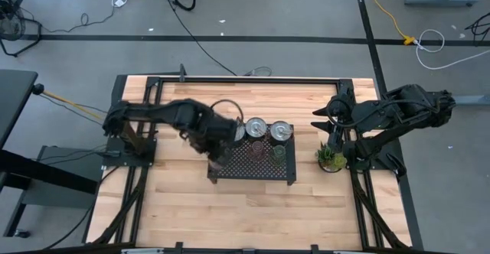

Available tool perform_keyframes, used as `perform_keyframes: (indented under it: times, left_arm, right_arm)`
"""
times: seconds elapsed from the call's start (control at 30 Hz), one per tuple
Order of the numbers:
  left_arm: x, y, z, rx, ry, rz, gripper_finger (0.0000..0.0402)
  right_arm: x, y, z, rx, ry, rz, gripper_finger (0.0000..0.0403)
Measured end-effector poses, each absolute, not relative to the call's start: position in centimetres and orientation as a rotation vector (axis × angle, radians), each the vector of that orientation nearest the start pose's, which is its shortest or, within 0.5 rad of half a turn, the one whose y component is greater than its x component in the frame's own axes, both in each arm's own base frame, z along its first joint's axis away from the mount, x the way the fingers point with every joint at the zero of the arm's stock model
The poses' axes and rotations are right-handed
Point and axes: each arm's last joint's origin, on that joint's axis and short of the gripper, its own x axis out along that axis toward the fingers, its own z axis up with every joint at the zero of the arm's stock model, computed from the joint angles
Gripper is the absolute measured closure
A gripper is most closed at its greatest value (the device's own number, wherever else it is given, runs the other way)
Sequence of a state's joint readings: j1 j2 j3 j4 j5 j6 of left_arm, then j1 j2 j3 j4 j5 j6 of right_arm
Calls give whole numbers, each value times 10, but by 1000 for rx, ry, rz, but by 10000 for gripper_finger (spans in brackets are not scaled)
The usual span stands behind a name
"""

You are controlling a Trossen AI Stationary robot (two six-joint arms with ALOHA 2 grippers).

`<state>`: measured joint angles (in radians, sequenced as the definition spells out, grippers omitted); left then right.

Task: Pick & Place candle stick holders
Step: Put the pink glass candle holder on the shelf aligned with the other glass candle holder

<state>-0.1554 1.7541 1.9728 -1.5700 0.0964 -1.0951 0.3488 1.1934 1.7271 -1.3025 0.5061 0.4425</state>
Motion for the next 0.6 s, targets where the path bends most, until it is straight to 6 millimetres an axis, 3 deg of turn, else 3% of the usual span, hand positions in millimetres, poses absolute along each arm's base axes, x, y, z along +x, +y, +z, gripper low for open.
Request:
perform_keyframes:
  times: [0.23,0.6]
  left_arm:
    - [329,-26,374,-885,1269,497,232]
    - [354,-26,344,-829,1386,436,232]
  right_arm:
    - [165,45,461,113,646,-302,245]
    - [166,45,462,105,634,-296,245]
